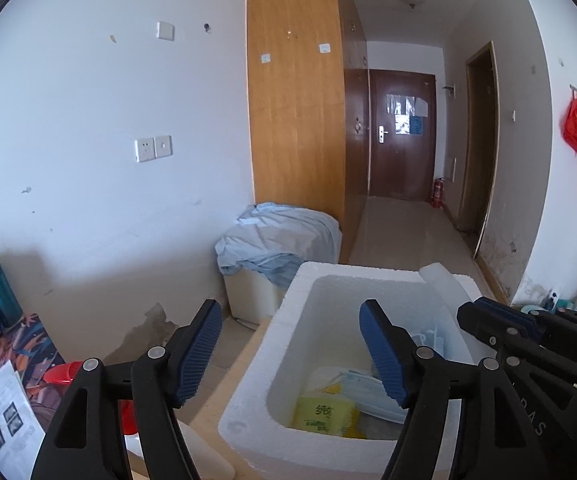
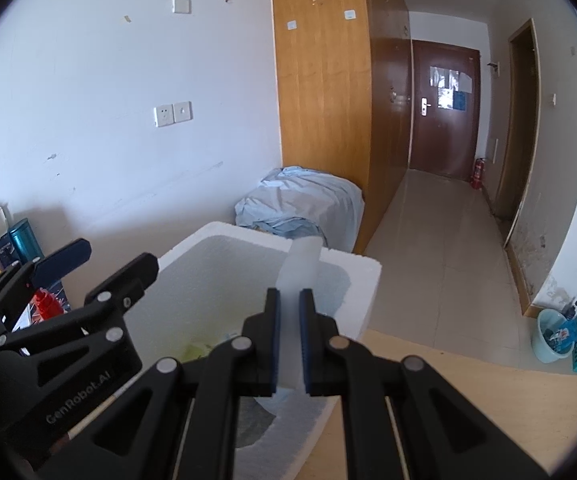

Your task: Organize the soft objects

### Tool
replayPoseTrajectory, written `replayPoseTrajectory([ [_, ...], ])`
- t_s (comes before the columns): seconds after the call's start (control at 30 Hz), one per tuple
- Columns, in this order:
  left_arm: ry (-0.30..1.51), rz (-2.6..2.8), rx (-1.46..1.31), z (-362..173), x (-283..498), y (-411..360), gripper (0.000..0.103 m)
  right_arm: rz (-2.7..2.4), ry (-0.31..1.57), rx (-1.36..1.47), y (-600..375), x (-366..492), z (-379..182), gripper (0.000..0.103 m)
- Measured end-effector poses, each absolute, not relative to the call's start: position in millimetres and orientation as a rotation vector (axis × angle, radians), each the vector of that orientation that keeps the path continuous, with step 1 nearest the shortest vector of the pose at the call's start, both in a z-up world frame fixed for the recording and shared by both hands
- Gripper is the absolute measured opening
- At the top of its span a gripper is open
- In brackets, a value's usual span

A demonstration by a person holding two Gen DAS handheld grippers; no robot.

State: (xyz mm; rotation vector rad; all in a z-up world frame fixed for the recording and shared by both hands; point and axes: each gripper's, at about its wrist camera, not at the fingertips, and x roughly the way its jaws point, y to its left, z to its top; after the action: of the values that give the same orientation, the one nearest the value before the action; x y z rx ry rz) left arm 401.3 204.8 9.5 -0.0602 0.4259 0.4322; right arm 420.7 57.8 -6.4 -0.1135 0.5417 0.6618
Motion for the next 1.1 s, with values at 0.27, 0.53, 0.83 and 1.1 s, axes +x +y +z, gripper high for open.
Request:
replayPoseTrajectory([
  [0.27, 0.439, 0.45, -0.054, 8, 404, 207, 0.072, 0.672, 0.546, -0.116, 61, 422, -10, 0.017],
  [0.53, 0.44, 0.451, -0.058, 8, 403, 208, 0.072, 0.65, 0.532, -0.137, 63, 419, -10, 0.034],
  [0.83, 0.441, 0.455, -0.067, 9, 403, 212, 0.072, 0.622, 0.521, -0.112, 55, 421, -7, 0.054],
  [1.1, 0.434, 0.441, -0.065, 14, 393, 205, 0.072, 0.59, 0.511, -0.095, 41, 408, 2, 0.054],
])
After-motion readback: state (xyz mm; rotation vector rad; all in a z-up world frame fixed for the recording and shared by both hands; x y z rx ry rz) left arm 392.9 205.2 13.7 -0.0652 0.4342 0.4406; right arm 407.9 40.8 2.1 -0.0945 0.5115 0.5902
